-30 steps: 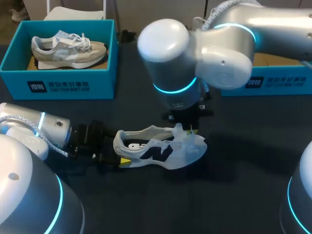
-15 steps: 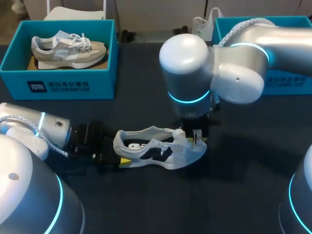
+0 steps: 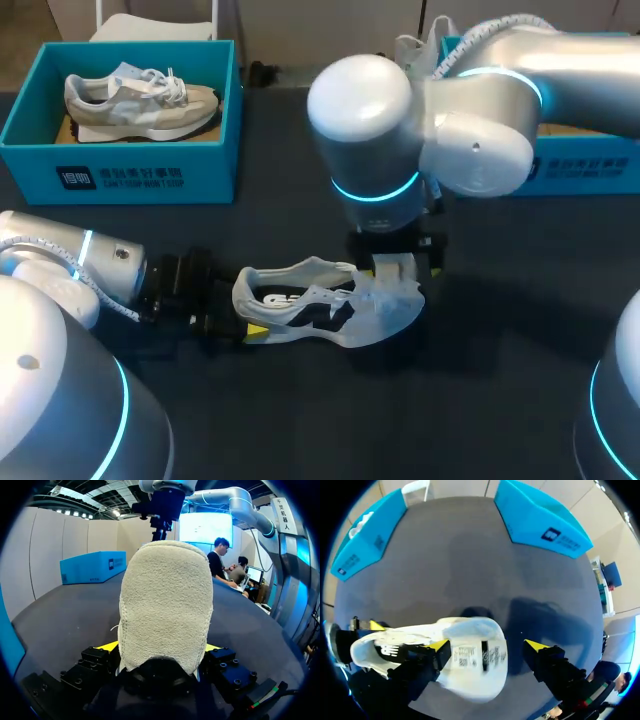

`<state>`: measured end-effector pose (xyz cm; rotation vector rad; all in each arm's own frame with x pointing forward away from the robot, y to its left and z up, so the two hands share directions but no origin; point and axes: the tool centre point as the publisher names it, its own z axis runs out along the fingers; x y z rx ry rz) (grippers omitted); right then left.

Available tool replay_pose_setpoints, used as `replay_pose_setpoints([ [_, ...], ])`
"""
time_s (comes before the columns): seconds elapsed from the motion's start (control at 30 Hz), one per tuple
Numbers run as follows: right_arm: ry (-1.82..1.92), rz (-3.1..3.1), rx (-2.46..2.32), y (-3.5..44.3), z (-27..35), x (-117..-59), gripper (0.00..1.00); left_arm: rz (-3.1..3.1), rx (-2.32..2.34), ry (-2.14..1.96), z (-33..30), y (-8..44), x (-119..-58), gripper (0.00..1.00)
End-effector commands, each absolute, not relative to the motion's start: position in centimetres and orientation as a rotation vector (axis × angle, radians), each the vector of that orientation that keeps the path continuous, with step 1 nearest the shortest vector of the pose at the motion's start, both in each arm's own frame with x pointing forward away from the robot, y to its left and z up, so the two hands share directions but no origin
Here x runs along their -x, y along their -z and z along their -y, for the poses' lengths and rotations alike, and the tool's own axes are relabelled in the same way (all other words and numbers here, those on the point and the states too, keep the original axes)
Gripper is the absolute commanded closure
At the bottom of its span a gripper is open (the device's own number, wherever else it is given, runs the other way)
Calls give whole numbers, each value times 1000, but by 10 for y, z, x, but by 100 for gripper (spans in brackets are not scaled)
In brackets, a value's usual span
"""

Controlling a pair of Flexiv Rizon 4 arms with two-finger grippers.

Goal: Take the shoe out of the shoebox, open the shoe tongue, remove and reinsert the insole, then place the shoe into the shoebox

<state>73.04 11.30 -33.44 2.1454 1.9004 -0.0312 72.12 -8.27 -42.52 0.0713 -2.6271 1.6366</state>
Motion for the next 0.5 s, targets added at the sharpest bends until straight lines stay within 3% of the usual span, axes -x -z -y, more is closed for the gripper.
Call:
replay_pose_setpoints([
  [0.03,1,-1910,-2093,314,-123,-731,0,2629,-70,-1631,82,428,-723,100],
  [0.5,-135,-2088,-1722,258,-174,-753,0,2629,-70,-1631,82,428,-723,100],
])
